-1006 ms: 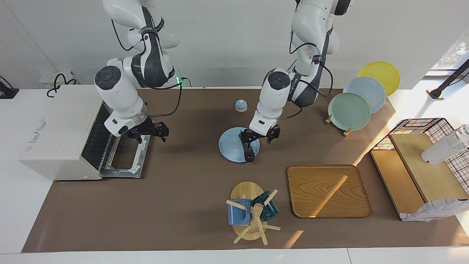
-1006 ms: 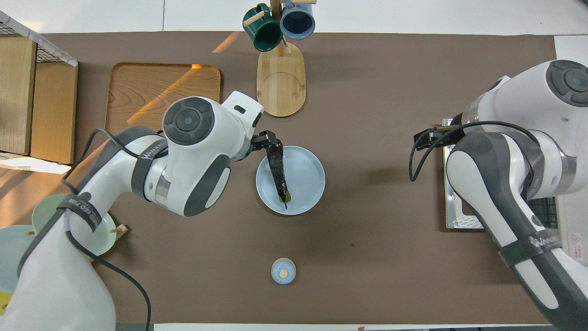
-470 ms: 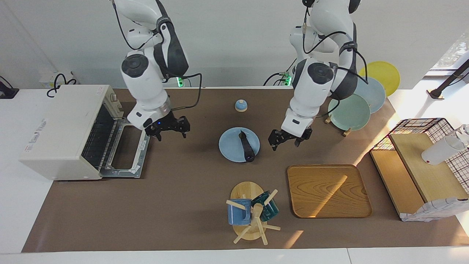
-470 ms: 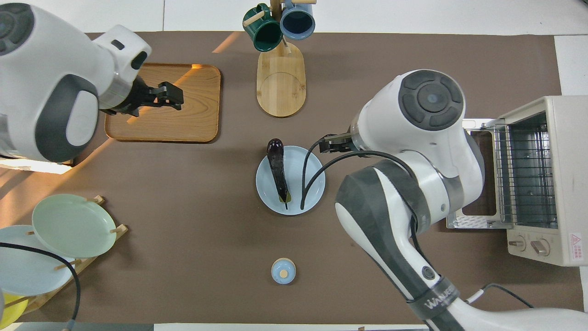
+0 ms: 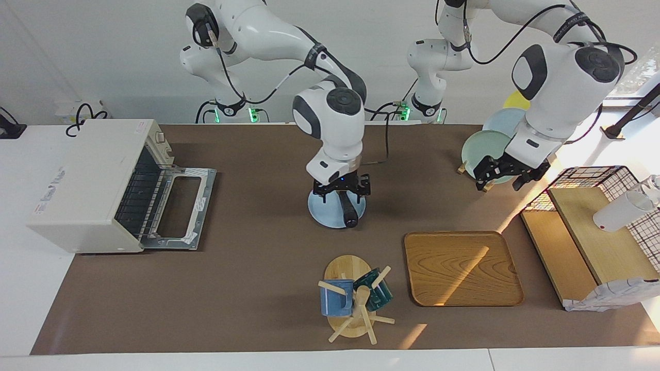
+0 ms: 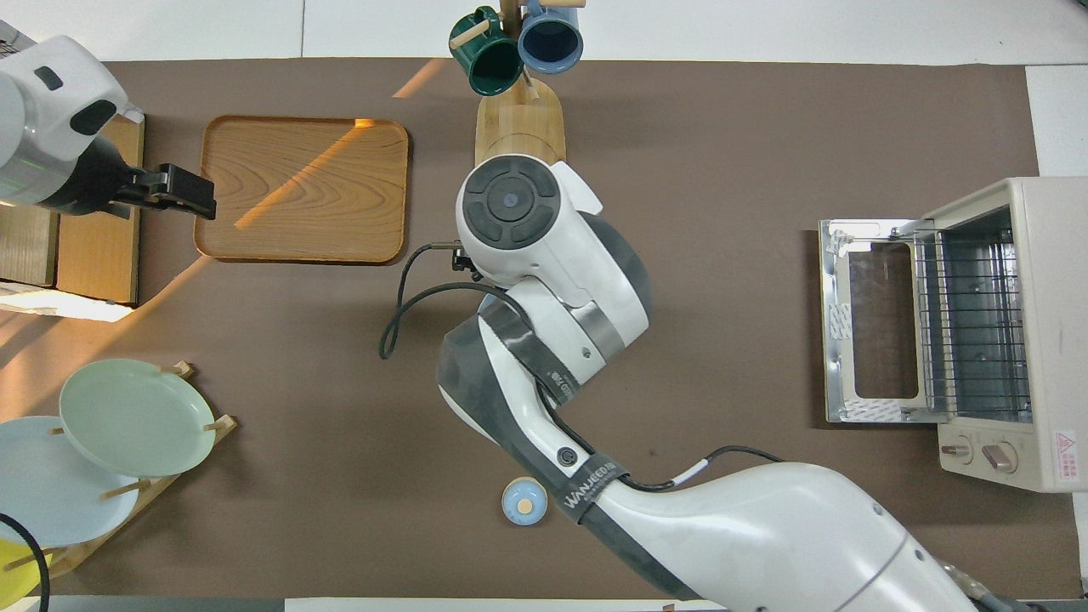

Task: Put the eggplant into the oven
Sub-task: 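Reach the right gripper to the blue plate rim and grasp it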

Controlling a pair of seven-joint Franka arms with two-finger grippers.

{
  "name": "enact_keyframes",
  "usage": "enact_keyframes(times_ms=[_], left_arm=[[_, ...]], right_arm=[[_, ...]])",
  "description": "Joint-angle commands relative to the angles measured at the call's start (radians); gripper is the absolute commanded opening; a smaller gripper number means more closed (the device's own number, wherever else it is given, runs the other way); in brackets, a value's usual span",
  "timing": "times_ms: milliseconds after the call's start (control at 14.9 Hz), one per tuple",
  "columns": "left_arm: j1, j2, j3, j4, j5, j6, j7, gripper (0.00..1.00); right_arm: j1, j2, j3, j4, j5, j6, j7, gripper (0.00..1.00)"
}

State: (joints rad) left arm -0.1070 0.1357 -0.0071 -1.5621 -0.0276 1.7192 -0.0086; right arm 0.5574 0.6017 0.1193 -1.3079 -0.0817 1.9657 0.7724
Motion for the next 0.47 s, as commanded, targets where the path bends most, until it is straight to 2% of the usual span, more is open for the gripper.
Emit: enact_keyframes(times_ms=[0,201,403], left_arm=[[0.010,-0.117,-0.005,-0.114,0.020,-0.020,0.021,1.00],[0.010,-0.175,-0.005,-0.174,0.020,-0.020,0.018,1.00],[0.006,-0.168,-0.005,-0.142,0.038,-0.023,0.022,1.00]], right_arm=[[0.016,0.062,0.016,0.085,-0.023,-0.013,0.034,1.00],[0.107,0.110,0.013,0.088,-0.053,0.030,0.114,1.00],[0.174,0.163,0.013,0.076,-0.128,0.088,0.163,1.00]])
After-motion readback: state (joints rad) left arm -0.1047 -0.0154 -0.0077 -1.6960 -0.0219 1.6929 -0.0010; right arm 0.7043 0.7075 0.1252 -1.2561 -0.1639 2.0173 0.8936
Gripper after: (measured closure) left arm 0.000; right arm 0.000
